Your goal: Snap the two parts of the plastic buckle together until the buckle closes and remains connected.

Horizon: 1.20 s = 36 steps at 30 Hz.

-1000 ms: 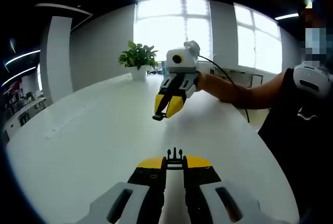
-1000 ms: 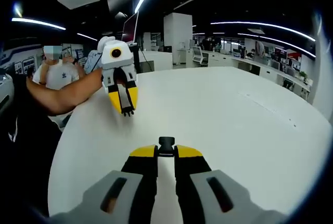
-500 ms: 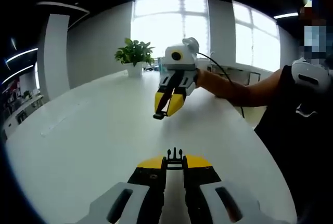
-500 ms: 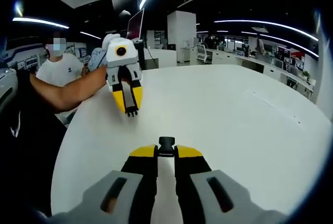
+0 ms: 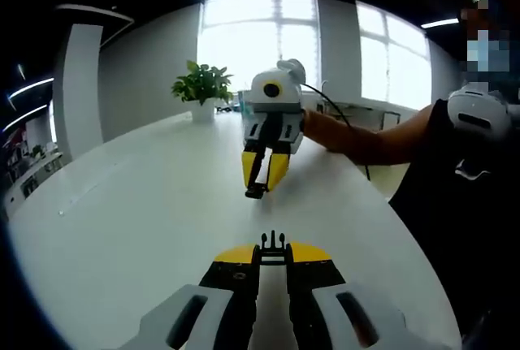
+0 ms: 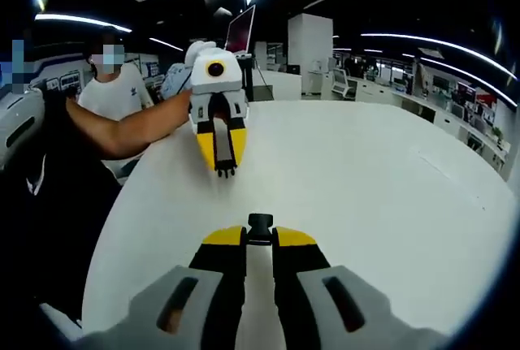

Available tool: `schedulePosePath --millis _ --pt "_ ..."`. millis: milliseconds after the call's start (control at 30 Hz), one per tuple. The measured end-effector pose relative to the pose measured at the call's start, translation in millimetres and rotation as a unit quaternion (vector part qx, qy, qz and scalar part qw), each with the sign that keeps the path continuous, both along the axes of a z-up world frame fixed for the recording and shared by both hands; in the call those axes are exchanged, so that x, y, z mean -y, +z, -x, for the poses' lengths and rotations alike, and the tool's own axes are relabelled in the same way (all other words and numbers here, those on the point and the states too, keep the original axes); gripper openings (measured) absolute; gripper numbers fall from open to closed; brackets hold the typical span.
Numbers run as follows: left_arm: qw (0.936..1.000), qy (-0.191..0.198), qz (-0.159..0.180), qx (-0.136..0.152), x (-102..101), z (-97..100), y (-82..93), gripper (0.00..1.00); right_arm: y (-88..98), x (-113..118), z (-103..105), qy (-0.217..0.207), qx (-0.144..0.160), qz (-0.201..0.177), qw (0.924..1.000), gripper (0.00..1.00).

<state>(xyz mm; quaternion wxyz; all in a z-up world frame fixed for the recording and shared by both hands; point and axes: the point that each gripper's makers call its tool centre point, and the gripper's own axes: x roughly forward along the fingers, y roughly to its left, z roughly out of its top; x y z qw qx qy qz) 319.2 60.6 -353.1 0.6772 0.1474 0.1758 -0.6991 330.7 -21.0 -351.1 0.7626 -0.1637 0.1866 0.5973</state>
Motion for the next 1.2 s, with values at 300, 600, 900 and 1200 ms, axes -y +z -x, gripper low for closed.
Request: schedulePosePath --millis 300,600,900,1200 --pt "0.9999 -0.003 -0.01 -0.001 4 3.5 -7.8 0.11 -3.0 -4 4 0.015 -0.008 0.003 0.9998 0.1" --pt "0.9999 -0.002 -0.01 0.0 4 4.4 -9.4 0.11 -9.1 -5 6 0.018 -0.009 0.009 0.9997 0.1" --pt "0.9998 -0.005 -0.02 0.003 7 7.8 -14.2 0.11 -8.8 -6 6 0.022 -0.01 0.01 0.9997 0.1" --pt "0.9998 -0.01 -0.017 -0.003 7 11.4 -13.0 0.11 -13.0 -10 12 0.037 -0.012 0.015 0.9991 0.1"
